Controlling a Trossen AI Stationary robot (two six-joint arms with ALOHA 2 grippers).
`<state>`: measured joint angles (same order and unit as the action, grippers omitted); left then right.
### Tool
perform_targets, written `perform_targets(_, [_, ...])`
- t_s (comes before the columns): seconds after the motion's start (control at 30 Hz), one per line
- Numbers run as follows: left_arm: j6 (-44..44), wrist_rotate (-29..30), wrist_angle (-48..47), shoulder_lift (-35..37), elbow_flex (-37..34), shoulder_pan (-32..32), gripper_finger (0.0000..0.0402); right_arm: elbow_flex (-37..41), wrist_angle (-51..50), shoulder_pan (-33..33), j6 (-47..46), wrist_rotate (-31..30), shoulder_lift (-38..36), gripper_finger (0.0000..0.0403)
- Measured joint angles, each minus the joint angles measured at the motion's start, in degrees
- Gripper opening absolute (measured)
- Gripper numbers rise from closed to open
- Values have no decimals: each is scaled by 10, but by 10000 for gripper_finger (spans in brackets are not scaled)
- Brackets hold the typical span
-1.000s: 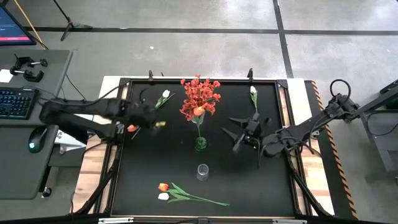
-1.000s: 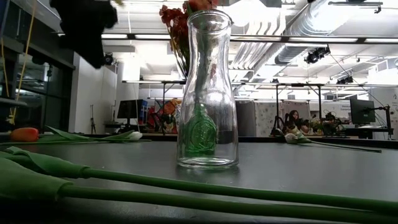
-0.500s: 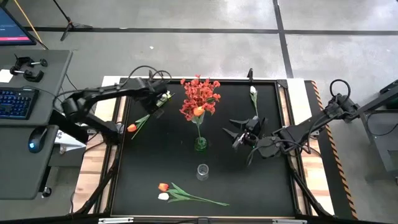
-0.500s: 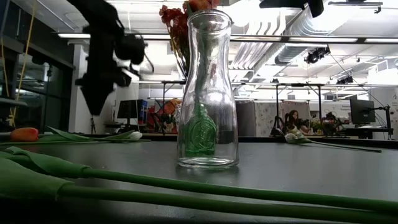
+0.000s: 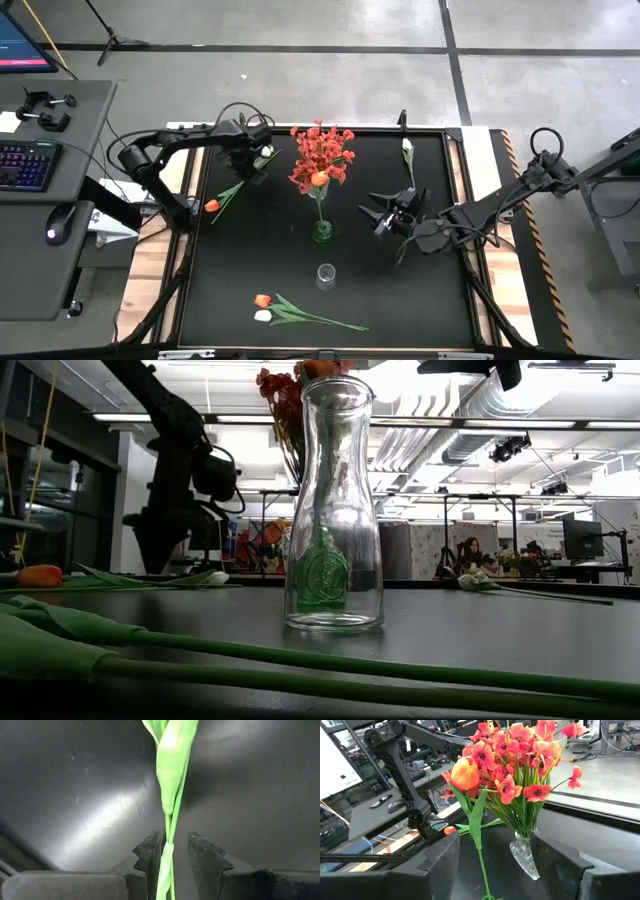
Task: Sort flowers into vase by color
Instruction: Put the top orange tulip into the green flower vase
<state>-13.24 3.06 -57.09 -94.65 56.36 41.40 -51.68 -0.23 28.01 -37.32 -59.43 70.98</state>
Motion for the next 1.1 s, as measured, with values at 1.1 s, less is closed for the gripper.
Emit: perform_targets(1.1, [-1, -40, 6, -41, -1, 32, 63, 0, -9, 0, -2, 0, 0, 232])
